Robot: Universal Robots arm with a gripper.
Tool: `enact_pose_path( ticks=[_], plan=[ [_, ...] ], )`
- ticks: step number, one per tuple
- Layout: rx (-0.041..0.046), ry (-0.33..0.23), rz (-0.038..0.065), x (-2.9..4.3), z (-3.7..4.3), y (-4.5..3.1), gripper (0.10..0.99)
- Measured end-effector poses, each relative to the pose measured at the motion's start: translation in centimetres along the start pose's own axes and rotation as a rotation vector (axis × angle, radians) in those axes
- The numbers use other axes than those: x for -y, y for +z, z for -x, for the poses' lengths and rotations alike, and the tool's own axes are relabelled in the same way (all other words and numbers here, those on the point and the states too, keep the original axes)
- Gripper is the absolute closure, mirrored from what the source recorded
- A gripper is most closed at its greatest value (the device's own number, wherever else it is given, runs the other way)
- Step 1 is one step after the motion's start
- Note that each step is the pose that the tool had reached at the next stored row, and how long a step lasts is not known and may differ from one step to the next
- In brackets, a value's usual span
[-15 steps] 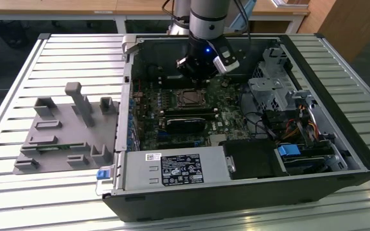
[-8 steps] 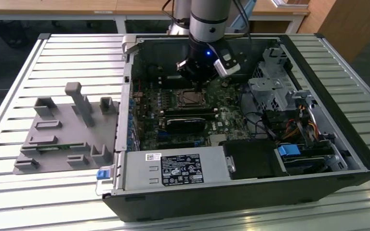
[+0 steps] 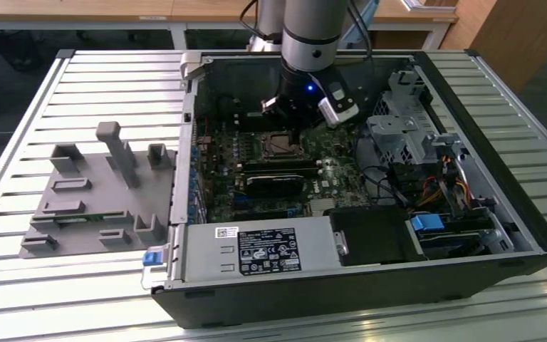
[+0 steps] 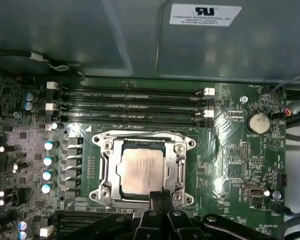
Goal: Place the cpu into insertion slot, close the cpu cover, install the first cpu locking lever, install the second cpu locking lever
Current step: 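Install the second cpu locking lever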
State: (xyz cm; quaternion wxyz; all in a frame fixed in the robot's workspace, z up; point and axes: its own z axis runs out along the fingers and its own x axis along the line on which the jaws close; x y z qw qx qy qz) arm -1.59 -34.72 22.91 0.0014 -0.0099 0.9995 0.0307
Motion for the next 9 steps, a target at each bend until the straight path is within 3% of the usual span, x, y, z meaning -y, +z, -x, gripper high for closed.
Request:
enact_pose_path(
  ticks=[4,9],
  plan=[
    [-0.0004,0.000,0.013,1.01,-0.02,-0.04,0.980],
    [-0.0004,0.000,0.016,1.88,-0.11,-0.09,0.980]
  ],
)
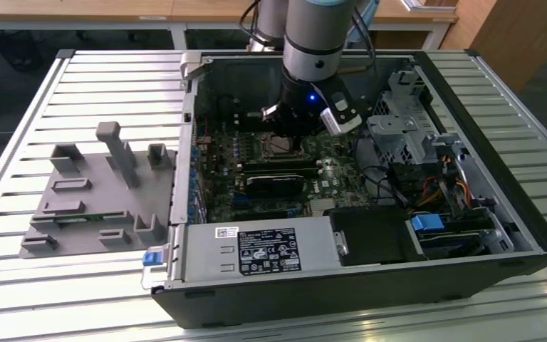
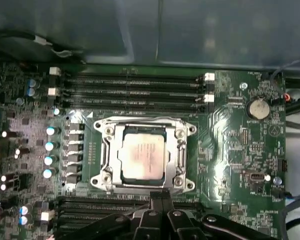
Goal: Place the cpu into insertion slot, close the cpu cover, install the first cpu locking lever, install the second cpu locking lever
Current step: 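Install the second cpu locking lever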
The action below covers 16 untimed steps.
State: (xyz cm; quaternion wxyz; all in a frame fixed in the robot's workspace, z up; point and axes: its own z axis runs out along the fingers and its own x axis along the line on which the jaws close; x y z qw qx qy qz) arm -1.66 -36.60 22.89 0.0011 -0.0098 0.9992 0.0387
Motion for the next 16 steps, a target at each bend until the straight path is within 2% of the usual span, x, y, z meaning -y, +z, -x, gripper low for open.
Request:
enact_pose_path(
  ticks=[3,8,10,13,16],
  plan=[
    [0.0001,0.000,0.002,0.14,-0.60,-0.01,0.980],
    [0.0018,0.000,0.003,0.17,-2.53,-0.01,0.980],
    [0.0022,0.000,0.005,0.16,-2.97,0.03,0.980],
    [0.0028,0.001,0.029,0.35,-3.00,0.03,0.980],
    [0.0029,0.001,0.036,0.79,-3.07,0.01,0.980]
  ],
)
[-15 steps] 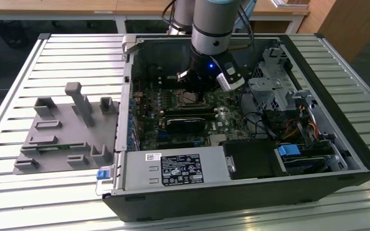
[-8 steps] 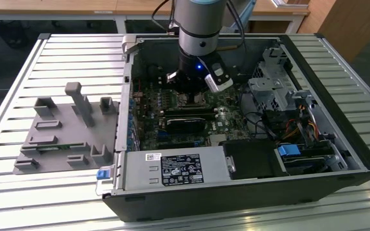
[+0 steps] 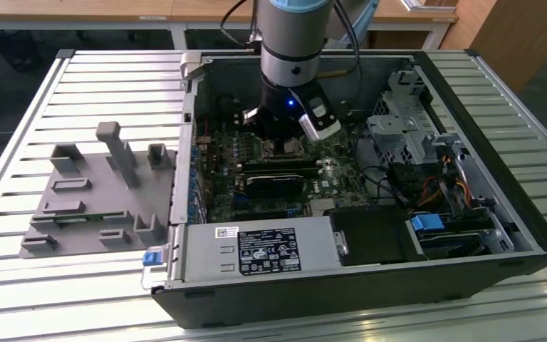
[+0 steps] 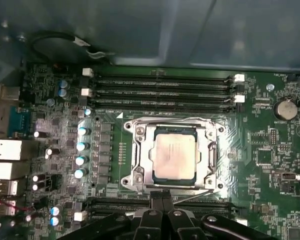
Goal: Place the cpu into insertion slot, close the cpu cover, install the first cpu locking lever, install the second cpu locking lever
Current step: 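Install the second cpu locking lever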
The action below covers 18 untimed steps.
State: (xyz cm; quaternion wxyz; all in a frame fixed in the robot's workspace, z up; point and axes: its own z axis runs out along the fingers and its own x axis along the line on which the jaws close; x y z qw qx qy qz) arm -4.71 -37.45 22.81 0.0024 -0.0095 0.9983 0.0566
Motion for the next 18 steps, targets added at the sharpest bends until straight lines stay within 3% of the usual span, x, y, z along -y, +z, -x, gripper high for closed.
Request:
enact_pose_path(
  ticks=[6,13,18],
  plan=[
    [0.0002,0.000,0.003,0.39,-0.73,0.01,0.980],
    [0.0017,0.014,0.005,0.50,-0.82,0.81,0.980],
    [0.0021,0.015,0.031,1.15,-0.92,0.80,0.980]
  ],
)
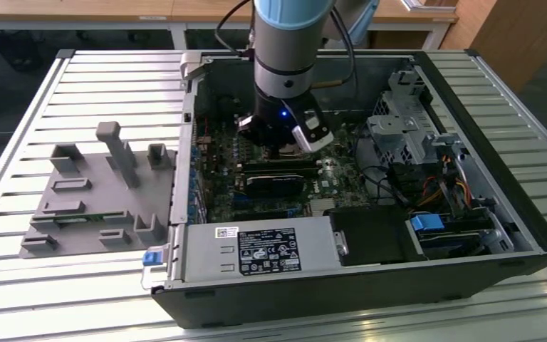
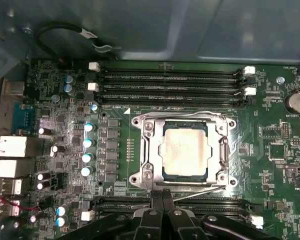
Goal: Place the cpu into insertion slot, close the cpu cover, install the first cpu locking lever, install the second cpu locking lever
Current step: 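Install the second cpu locking lever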
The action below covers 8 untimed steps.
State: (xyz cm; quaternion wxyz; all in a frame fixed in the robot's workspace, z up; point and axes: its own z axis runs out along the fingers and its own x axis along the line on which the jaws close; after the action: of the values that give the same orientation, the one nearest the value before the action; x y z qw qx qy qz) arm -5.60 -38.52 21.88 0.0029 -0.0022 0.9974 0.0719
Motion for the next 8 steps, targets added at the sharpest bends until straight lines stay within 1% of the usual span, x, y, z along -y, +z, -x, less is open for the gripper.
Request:
enact_pose_path(
  ticks=[1,3,5,8],
  plan=[
    [0.0001,0.000,0.004,0.26,-0.02,-0.03,0.980],
    [0.0000,0.000,0.009,0.48,-0.19,-0.05,0.980],
    [0.0000,0.000,0.015,0.54,-0.50,-0.04,0.980],
    [0.0001,0.000,0.021,0.55,-0.88,0.02,0.980]
  ],
)
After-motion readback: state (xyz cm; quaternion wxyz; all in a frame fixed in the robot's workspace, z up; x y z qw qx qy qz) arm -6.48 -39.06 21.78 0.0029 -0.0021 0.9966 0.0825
